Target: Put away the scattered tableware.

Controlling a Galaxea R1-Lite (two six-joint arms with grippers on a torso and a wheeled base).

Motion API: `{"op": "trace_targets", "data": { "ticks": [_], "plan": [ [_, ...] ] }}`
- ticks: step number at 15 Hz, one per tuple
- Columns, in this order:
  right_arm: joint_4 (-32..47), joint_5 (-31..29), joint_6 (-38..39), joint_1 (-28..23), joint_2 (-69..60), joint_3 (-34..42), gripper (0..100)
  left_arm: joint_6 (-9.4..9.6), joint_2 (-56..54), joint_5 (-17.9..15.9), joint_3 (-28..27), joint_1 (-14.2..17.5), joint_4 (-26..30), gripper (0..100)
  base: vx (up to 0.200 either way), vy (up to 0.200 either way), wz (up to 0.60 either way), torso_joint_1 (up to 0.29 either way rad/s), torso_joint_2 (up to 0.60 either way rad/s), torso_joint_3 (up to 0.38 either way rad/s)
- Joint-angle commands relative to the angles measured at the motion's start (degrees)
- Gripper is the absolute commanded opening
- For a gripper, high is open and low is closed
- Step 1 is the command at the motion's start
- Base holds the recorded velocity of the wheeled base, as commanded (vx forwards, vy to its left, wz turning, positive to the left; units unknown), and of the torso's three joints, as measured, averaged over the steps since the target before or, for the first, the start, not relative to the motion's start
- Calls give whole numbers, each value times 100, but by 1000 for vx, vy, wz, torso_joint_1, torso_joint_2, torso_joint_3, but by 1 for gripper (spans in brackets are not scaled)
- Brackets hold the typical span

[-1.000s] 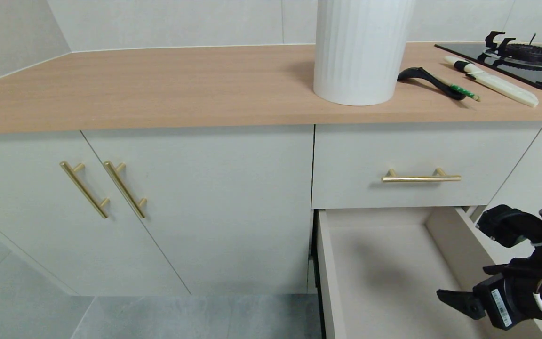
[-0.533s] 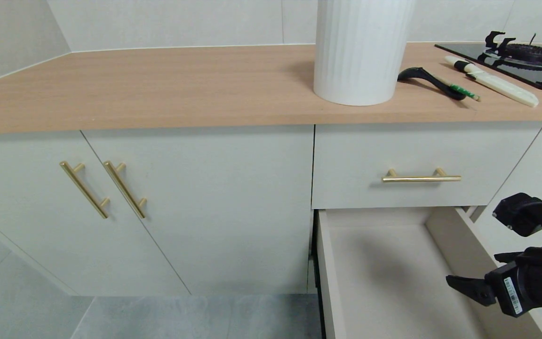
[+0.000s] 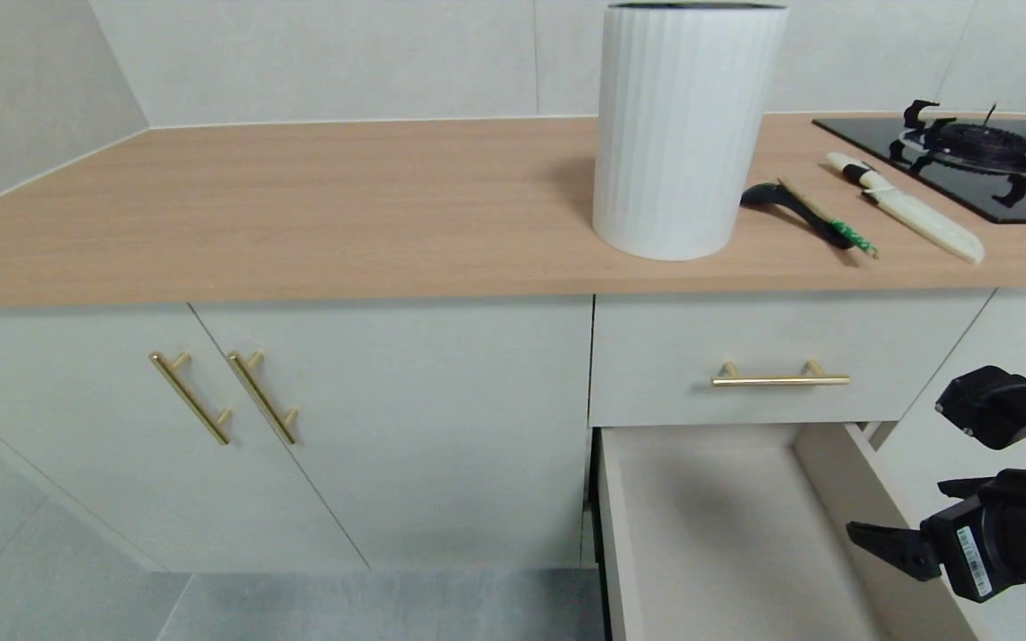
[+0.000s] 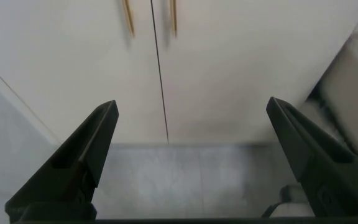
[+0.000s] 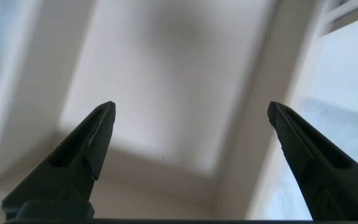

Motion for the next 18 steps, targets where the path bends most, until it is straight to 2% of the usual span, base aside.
{"op": "trace_targets", "data": {
  "ticks": [1,3,7,10,11,12,14,15,18],
  "plan": [
    [4,1,5,-6,11,3,100,-1,2,-4,1,5,-2,100,0,0,0,41,-544,-256],
    [4,1,-4,3,11,3,100,-1,2,-4,1,5,-2,100,0,0,0,114,-500,-256],
    [4,1,-30,3,3,11,100,-1,2,5,1,5,-2,100,0,0,0,317,-472,-264],
    [-5,-8,-153,3,-279,-41,100,-1,2,-4,1,5,-2,100,0,0,0,105,-194,-103],
    [22,-26,-171,3,-384,-340,100,-1,2,-4,1,5,-2,100,0,0,0,32,-61,-27],
    [110,-26,-127,3,-463,-700,100,-1,2,-4,1,5,-2,100,0,0,0,0,0,0],
    [971,-26,-74,3,-533,-1931,100,-1,2,-4,1,5,-2,100,0,0,0,0,0,0],
    [1920,-17,5,3,-454,-3012,100,-1,2,5,1,5,-2,100,0,0,0,0,0,0],
    [3247,-96,1174,-112,829,-5130,100,-1,2,5,1,5,-2,100,0,0,0,0,0,0]
  ]
}}
